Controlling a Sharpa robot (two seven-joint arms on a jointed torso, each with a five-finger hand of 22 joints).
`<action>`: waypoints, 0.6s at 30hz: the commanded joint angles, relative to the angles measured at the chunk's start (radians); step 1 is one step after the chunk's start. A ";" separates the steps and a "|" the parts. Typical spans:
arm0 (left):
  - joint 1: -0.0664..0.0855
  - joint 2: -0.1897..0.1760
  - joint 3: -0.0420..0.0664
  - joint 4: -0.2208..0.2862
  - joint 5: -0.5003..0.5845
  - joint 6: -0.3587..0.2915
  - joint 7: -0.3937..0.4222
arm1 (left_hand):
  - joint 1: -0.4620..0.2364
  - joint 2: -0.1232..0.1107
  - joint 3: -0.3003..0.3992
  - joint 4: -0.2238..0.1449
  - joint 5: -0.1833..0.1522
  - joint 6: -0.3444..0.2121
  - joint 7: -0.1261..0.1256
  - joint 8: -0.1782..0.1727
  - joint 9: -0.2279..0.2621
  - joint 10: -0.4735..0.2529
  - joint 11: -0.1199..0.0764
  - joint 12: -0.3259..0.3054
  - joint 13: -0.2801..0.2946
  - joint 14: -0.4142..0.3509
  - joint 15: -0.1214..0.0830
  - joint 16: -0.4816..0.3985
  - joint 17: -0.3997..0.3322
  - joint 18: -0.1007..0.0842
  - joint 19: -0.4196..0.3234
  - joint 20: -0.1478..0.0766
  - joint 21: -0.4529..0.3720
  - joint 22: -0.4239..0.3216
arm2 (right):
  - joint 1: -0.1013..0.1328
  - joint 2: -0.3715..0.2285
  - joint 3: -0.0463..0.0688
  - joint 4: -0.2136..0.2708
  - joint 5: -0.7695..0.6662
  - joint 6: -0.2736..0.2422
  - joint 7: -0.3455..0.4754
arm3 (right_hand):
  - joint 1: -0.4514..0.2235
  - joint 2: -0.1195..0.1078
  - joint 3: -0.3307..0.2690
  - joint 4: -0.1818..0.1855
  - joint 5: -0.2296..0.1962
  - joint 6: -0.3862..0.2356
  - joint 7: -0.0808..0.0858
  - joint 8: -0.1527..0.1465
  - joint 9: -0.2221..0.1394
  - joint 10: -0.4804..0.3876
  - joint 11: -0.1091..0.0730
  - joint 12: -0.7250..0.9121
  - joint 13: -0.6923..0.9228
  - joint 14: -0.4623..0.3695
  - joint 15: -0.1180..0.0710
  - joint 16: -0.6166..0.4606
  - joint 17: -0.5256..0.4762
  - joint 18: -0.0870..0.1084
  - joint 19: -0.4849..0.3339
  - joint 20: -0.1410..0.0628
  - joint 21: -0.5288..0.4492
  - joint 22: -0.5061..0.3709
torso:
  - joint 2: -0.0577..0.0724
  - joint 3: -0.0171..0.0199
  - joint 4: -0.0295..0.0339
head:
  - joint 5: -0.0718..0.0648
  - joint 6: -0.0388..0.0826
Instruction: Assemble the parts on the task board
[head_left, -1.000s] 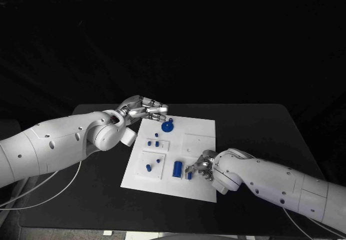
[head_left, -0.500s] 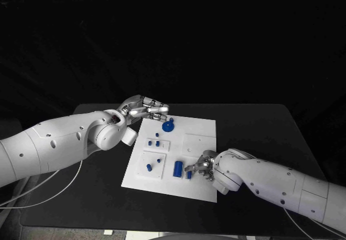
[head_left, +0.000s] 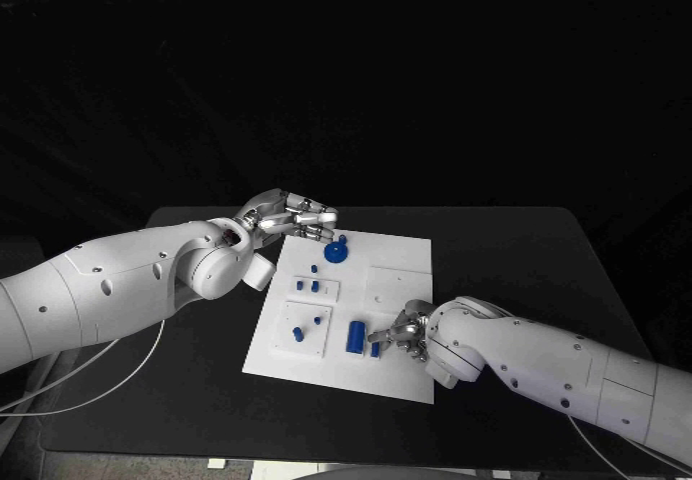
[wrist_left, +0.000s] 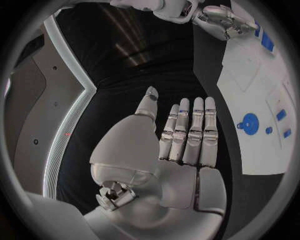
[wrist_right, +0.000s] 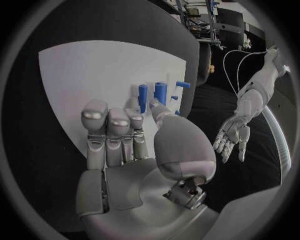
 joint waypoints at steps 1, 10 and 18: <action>0.000 0.003 0.001 0.001 -0.001 0.014 0.007 | 0.001 0.008 -0.001 0.008 0.003 0.001 0.004 0.001 0.001 -0.008 -0.002 0.001 0.001 -0.005 0.000 -0.003 0.000 -0.010 -0.003 0.001 -0.002 0.000 | -0.006 -0.002 -0.004 0.010 -0.002 0.039 0.010 | -0.008 -0.003 0.000 0.006 0.000 0.005 0.005 -0.004 0.000 0.002 -0.002 -0.003 -0.001 0.002 -0.002 0.003 0.001 -0.017 0.039 -0.002 -0.005 0.106 | 0.000 0.0001 0.0006 | 0.000 0.000; 0.000 0.002 0.001 0.001 -0.001 0.014 0.007 | 0.002 0.009 0.000 0.007 0.003 0.001 0.004 0.001 0.001 -0.008 -0.002 0.001 0.001 -0.005 0.000 -0.003 0.000 -0.010 -0.003 0.001 -0.002 0.000 | -0.007 -0.015 -0.004 0.020 -0.023 0.059 0.024 | 0.050 -0.011 0.003 -0.078 -0.002 0.010 0.003 -0.004 0.000 0.003 -0.003 0.000 0.001 0.002 -0.002 0.001 0.000 -0.018 0.038 -0.002 -0.004 0.106 | 0.000 0.0007 -0.0005 | 0.002 -0.002; 0.000 0.003 0.001 0.000 -0.001 0.015 0.007 | 0.002 0.009 0.000 0.007 0.003 0.001 0.004 0.001 0.001 -0.008 -0.002 0.001 0.001 -0.005 0.000 -0.003 0.000 -0.010 -0.003 0.001 -0.002 0.000 | -0.008 -0.012 -0.007 0.012 -0.066 0.049 0.018 | 0.076 0.021 0.006 -0.126 -0.008 0.020 -0.002 -0.004 -0.005 0.007 -0.008 0.004 0.004 0.004 -0.005 0.005 0.005 -0.020 0.039 -0.005 0.001 0.107 | 0.000 0.0007 -0.0002 | 0.001 -0.002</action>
